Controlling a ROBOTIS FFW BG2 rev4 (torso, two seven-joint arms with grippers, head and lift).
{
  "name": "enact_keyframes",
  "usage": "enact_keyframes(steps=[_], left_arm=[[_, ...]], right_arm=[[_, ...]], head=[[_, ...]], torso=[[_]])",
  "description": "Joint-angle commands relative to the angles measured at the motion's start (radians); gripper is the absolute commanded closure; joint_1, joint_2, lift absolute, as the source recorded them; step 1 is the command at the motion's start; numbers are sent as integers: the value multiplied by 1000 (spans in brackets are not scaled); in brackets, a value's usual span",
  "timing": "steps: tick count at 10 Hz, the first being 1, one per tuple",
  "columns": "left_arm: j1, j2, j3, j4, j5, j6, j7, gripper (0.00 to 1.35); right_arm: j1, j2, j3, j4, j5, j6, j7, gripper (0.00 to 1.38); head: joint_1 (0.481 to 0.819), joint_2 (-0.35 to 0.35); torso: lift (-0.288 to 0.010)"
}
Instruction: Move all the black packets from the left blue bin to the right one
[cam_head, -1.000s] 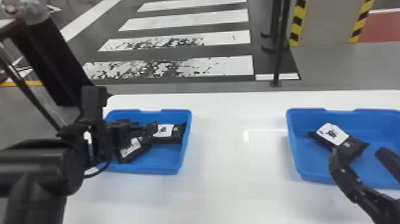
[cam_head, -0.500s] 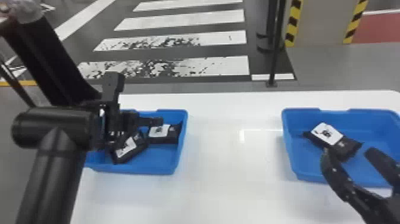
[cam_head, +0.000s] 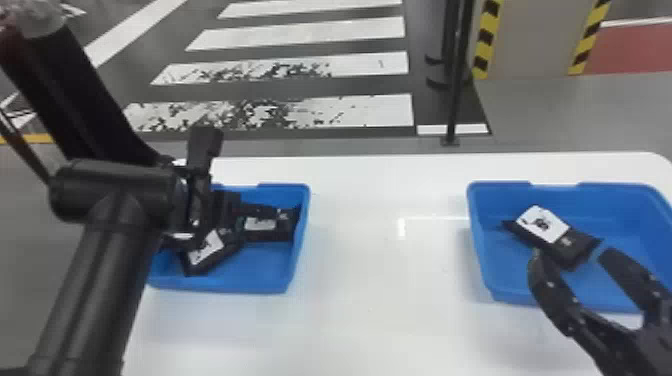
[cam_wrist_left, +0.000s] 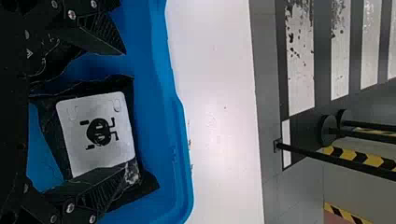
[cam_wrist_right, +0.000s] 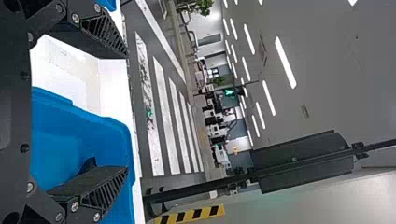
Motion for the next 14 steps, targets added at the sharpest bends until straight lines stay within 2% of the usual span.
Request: enact_keyframes(steps=[1,3,5,6,9,12,14], left_arm=[[-27,-1,-12,59,0,-9,-5,188],[-64,-5,-32,135,10,-36,-13,346],[-47,-15,-12,142,26,-82,-13,1003],[-42,-15,-8,140,20,-102,-15,1230],[-23,0,-8,86,-8,-102,-51,1205],[88,12,67,-162,-16,-31,-81,1205],[198,12,147,-373,34,-9,-91,1205]], right_arm=[[-1,0,2,3,-3,0,0,193],[-3,0,2,11,-11,2,0,193],[-3,-2,4,13,-17,2,2,193],[-3,-2,4,13,-19,5,3,193],[-1,-3,4,13,-23,7,5,193],[-1,-5,4,11,-23,10,6,193],[-1,-6,4,1,-27,15,11,193]], head=[[695,166],[695,165],[695,160],[695,157],[695,160],[695,164],[695,173]], torso=[[-185],[-185],[-185],[-185],[-185],[-185],[-185]])
